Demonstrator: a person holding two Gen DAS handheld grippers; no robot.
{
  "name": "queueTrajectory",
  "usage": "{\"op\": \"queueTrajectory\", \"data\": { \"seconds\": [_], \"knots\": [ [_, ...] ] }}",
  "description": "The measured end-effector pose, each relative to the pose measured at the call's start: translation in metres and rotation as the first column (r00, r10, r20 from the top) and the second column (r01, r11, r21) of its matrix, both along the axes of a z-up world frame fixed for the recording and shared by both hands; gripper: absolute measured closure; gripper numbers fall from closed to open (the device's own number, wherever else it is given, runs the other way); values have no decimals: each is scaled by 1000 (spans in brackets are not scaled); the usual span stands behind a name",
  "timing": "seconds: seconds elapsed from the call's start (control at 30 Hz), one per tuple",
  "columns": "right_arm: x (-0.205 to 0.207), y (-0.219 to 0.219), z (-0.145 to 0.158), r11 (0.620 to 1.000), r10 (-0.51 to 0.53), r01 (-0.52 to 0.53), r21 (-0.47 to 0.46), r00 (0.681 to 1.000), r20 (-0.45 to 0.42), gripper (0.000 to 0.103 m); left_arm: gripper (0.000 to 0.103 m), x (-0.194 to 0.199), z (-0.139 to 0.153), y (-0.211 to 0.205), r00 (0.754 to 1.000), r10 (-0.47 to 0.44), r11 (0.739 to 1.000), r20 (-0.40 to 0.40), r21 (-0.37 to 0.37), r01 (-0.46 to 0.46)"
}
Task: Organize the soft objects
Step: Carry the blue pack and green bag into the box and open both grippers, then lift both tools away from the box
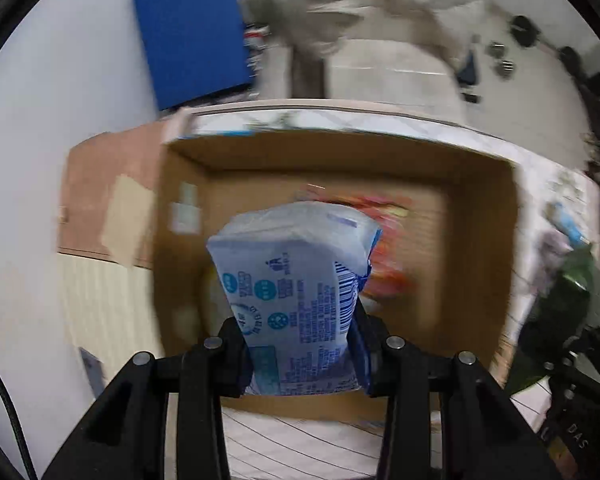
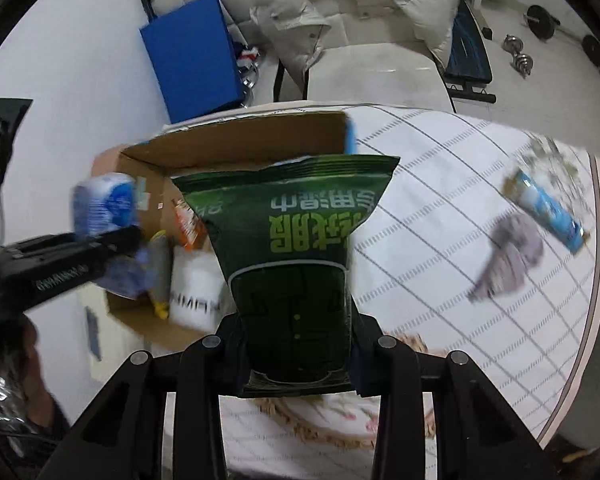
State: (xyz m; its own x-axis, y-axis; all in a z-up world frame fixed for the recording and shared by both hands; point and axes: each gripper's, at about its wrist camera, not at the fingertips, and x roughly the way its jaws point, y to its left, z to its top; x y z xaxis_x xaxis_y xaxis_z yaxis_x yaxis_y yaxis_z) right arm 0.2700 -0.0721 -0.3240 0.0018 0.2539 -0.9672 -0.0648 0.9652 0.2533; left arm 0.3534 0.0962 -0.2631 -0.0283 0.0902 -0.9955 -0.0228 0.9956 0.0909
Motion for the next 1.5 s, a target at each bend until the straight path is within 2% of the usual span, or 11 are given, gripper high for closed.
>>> {"op": "queueTrajectory", "data": {
  "seconds": [0.33,0.7,0.8,0.9,0.93,0.97,1.0,1.07,1.17,1.33,1.5],
  "knots": [
    [52,69,-94,979,34,-55,-195,993,-110,64,67,51,-86,51,987,-50,992,-153,107,66],
    [75,83,-138,961,6,-55,-272,984,-179,64,64,37,-132,55,969,-67,996,-240,43,79],
    [78,84,-142,958,-6,-51,-284,981,-195,64,60,41,-127,62,973,-37,999,-229,24,44],
    [80,83,-139,956,-23,-40,-290,977,-211,55,53,48,-115,76,982,16,997,-189,-76,-30],
    [80,84,-135,963,-30,-31,-269,976,-218,39,49,49,-111,78,983,23,994,-184,-97,-41],
    [79,87,-131,972,-23,-30,-233,975,-220,11,46,50,-108,78,984,25,993,-178,-106,-45],
    [79,92,-127,975,-9,-40,-218,976,-219,0,42,51,-103,76,985,24,993,-170,-111,-43],
    [79,99,-118,972,14,-59,-228,981,-191,0,22,50,-95,73,989,8,995,-151,-100,-23],
    [77,101,-110,973,14,-55,-224,983,-181,0,10,48,-82,69,992,-9,996,-122,-95,-2],
    [58,101,-92,967,21,-52,-249,992,-128,0,4,42,-44,67,999,-29,997,-45,-73,25],
    [35,96,-54,972,33,-44,-231,998,-48,0,3,2,-9,58,997,-46,996,56,-68,49]
  ]
}}
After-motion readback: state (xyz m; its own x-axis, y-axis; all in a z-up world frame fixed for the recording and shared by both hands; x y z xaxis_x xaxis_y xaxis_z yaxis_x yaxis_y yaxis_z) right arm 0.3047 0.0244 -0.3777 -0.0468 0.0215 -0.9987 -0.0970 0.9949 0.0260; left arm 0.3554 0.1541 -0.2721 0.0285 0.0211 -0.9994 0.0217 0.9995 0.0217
